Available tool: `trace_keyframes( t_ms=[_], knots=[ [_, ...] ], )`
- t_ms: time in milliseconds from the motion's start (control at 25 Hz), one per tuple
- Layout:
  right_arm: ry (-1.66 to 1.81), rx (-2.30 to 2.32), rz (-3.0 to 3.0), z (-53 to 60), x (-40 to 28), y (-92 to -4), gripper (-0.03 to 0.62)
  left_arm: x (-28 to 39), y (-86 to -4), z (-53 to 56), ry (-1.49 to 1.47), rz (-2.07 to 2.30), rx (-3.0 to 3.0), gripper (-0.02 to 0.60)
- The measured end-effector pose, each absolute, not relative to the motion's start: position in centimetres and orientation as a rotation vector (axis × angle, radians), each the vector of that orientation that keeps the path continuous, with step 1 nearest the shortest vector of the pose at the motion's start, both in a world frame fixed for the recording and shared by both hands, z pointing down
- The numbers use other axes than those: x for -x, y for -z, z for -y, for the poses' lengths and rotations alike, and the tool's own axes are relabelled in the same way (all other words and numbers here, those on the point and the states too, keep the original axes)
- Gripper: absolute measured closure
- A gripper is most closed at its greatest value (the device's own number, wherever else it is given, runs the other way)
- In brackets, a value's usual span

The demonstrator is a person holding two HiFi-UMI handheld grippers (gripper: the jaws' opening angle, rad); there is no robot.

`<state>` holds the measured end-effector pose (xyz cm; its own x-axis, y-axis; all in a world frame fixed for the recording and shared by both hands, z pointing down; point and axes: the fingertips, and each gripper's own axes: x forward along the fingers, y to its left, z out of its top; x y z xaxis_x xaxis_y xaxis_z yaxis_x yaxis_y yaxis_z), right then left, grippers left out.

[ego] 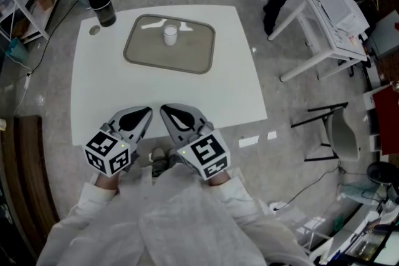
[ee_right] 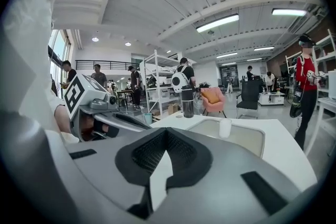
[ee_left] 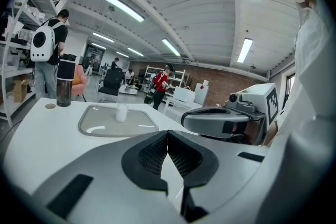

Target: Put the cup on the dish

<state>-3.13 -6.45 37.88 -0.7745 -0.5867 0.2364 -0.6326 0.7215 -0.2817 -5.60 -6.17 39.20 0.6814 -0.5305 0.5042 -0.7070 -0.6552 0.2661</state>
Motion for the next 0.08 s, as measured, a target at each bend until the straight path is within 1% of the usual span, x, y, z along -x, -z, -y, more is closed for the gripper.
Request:
trace_keyframes(
  t_ms=[80],
  knots=[
    [-0.522, -0.976, 2.802, 6.33, 3.38, -37.8, 0.582, 5.61, -39.2, 6.1, -0.541, 0.956, -2.451, 0.572]
  ],
)
